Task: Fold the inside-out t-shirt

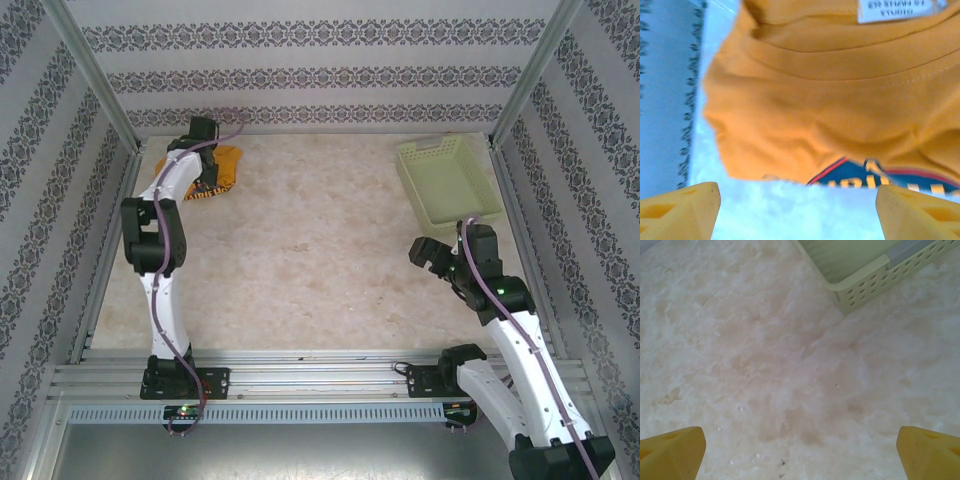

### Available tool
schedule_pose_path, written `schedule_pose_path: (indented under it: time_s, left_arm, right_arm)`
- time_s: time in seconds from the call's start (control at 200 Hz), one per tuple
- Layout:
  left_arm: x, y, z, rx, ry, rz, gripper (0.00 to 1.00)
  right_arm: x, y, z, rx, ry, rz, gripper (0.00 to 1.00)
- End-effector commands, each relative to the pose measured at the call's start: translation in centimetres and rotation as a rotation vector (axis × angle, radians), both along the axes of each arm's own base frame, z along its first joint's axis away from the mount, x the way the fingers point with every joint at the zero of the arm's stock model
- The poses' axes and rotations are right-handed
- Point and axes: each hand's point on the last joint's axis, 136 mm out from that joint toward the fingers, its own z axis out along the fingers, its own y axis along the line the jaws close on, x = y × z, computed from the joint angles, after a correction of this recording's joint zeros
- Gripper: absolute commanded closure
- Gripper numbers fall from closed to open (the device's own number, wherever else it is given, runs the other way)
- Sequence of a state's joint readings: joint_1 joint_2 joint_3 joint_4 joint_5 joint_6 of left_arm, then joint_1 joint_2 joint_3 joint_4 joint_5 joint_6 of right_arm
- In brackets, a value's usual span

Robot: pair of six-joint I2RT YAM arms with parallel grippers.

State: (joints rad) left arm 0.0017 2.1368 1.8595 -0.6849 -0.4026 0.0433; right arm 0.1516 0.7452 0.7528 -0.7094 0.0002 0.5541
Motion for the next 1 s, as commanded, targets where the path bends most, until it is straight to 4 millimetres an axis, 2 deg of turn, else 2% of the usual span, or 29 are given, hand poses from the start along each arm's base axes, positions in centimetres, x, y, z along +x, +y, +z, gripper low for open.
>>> schedule_pose_path:
  time_s: [0.0,0.1,0.115,0.12,0.195,0.24,0.27,0.315,0.41,0.5,0.58,0.684,0.749,0.794,0.924,0.994]
  left_arm:
    - [-1.8,-0.5,6.1,-0.037,-0.204,0.071,0.18]
    - [-4.8,-1.5,7.9,-0.13,-0.35,0.089,0.17]
    - [-5.3,-1.6,8.0,-0.139,-0.372,0.092,0.16]
    - [-5.8,-1.6,7.5,-0.142,-0.368,0.094,0.16]
    - [-8.6,-1.8,8.2,-0.191,-0.49,0.111,0.1]
    - [-10.3,-2.3,8.4,-0.234,-0.552,0.1,0.01]
    - [-11.0,-2.8,8.6,-0.25,-0.607,0.066,0.0]
    - [-12.3,-3.6,8.0,-0.288,-0.68,0.022,0.0]
    - [-15.1,-4.0,7.0,-0.309,-0.807,-0.01,0.0]
    - [-16.7,-3.7,4.1,-0.272,-0.731,-0.005,0.0]
    - [-17.0,-3.5,1.1,-0.234,-0.649,-0.001,0.0]
    - [-16.4,-4.0,-2.1,-0.221,-0.647,-0.064,0.0]
    - [-15.7,-4.5,-2.6,-0.234,-0.604,-0.088,0.0]
    - [-15.2,-4.7,-2.2,-0.236,-0.645,-0.104,0.0]
    - [-13.5,-6.1,-1.9,-0.245,-0.677,-0.21,0.0]
    - [-13.2,-6.4,-2.5,-0.246,-0.671,-0.24,0.0]
  right_arm:
    - [1.9,-1.7,1.2,-0.057,-0.062,-0.073,0.02]
    - [3.3,-3.5,1.4,-0.12,-0.084,-0.148,0.02]
    - [3.5,-3.8,1.4,-0.131,-0.087,-0.161,0.02]
    - [3.6,-3.9,1.4,-0.135,-0.088,-0.165,0.02]
    - [5.2,-4.7,1.1,-0.203,-0.143,-0.169,0.02]
    - [6.1,-4.9,0.9,-0.239,-0.183,-0.16,0.02]
    - [6.6,-5.0,0.4,-0.264,-0.197,-0.145,0.02]
    - [7.5,-5.2,-0.2,-0.301,-0.227,-0.135,0.02]
    - [8.3,-6.1,-1.8,-0.389,-0.225,-0.132,0.02]
    - [9.2,-6.5,-3.3,-0.457,-0.22,-0.111,0.02]
    - [10.2,-6.2,-4.1,-0.487,-0.258,-0.081,0.02]
    - [11.4,-4.9,-4.7,-0.487,-0.362,-0.014,0.02]
    - [12.0,-3.8,-4.7,-0.478,-0.417,0.048,0.02]
    - [12.4,-3.3,-4.7,-0.483,-0.447,0.078,0.02]
    - [13.4,-3.2,-5.2,-0.481,-0.463,0.119,0.02]
    - [13.7,-3.0,-5.1,-0.449,-0.508,0.14,0.02]
